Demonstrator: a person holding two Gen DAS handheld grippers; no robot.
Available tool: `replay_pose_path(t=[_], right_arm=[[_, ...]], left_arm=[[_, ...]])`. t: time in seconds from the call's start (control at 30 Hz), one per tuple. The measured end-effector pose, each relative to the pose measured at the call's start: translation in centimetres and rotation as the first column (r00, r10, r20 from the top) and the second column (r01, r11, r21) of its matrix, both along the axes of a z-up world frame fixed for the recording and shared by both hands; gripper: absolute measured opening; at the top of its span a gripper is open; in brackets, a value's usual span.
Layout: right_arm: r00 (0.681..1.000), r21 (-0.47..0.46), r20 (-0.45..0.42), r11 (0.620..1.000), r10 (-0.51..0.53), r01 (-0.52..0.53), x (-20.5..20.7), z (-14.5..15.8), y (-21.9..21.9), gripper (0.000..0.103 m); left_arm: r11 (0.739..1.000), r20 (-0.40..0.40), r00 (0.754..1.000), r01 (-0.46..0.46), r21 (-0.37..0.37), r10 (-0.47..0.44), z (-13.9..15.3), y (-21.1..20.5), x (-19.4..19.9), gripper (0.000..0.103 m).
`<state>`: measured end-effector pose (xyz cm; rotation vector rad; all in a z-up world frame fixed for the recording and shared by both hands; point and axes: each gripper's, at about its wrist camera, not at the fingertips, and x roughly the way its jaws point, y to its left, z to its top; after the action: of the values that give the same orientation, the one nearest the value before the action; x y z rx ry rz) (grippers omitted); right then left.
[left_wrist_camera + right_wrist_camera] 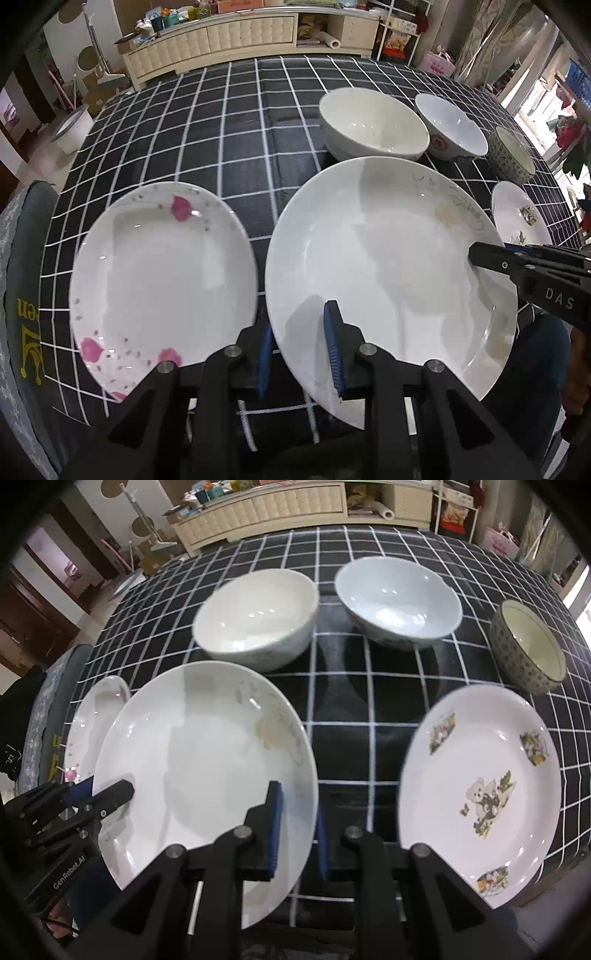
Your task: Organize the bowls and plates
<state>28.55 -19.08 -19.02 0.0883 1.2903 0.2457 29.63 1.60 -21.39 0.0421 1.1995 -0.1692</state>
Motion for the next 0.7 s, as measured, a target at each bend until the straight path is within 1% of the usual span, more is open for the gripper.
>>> replay_pose_path(t=[0.17,0.33,0.5,0.7], right_arm=[[0.999,0.02,0.02,0.999,0.035,-0.035,0.5,1.0,2.4,0.02],[0.995,0.032,0.036,0.995,0.096,-0.097,1.6,1.4,6.2,0.02],[0.986,0.039,0.034,0.985,0.165,-0.166,2.7,0.8,10.3,0.02],[0.974,0.06,0.007,0.972,0.225,-0.225,3.7,-0.5,15.2,0.02]], left_arm=[[0.999,0.031,0.999,-0.038,0.008,0.038,1.5,2.6,-0.9,0.024],[0.993,0.047,0.992,-0.117,0.014,0.116,2.2,6.5,-1.4,0.024],[0.982,0.028,0.982,-0.186,0.008,0.186,2.0,10.6,-1.7,0.024],[0.964,0.013,0.965,-0.263,0.025,0.263,1.4,15.2,-2.3,0.023]])
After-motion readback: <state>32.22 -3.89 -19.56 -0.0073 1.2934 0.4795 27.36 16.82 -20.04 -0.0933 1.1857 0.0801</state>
